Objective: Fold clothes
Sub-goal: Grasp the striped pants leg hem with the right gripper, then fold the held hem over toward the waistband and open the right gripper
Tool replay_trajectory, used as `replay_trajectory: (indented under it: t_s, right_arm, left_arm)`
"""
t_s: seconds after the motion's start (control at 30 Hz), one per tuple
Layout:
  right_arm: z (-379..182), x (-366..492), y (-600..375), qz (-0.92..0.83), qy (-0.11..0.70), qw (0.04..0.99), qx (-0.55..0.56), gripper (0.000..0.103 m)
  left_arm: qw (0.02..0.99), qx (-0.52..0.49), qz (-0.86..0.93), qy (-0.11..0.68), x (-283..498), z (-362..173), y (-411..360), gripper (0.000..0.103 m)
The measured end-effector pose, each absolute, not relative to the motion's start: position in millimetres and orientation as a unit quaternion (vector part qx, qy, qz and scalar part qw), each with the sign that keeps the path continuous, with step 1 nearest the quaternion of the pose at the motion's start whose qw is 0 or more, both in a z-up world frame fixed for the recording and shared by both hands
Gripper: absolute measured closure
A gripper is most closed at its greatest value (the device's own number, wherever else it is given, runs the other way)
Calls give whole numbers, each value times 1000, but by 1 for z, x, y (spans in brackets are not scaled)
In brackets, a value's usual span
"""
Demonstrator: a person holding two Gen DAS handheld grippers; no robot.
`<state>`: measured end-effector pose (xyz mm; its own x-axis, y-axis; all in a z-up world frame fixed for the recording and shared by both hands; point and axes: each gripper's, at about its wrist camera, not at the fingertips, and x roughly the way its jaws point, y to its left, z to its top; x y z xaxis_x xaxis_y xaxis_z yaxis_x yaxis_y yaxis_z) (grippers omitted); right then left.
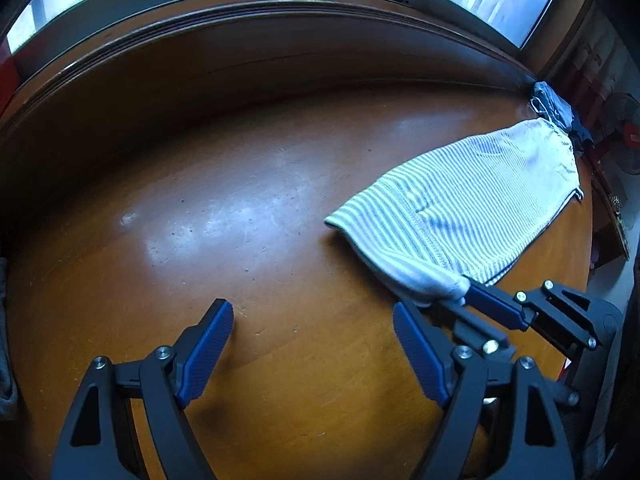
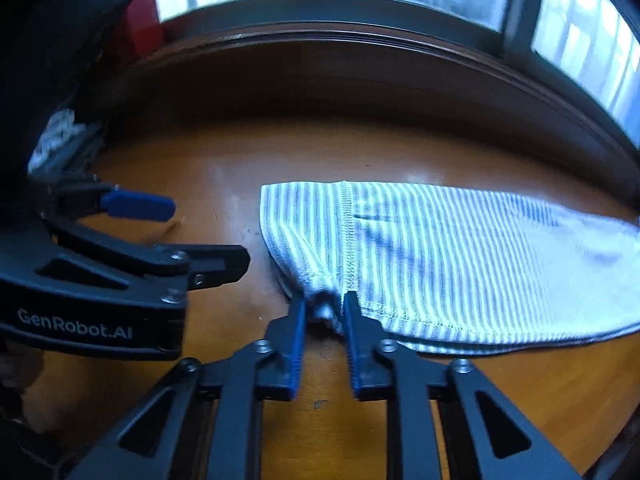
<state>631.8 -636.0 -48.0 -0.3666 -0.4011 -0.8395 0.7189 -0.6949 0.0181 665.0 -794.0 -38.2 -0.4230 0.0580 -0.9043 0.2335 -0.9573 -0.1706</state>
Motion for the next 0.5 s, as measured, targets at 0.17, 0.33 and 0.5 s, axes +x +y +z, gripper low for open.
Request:
replay_trajectory:
  t_s: [0.17,0.33,0.5]
  right_arm:
    - [-41,615,-609,-801,94,369,462,88]
    - [-35,601,-585,-793,23,389,469,88]
    - [-25,601,-564,-781,-39,394,484,88]
  left_arm:
    - [73,522,-837,147,665,-30,-815,21]
    - [86,529,-830,157,664,-29,-823,22]
    - [73,522,-838,141,657,-20,-811,22]
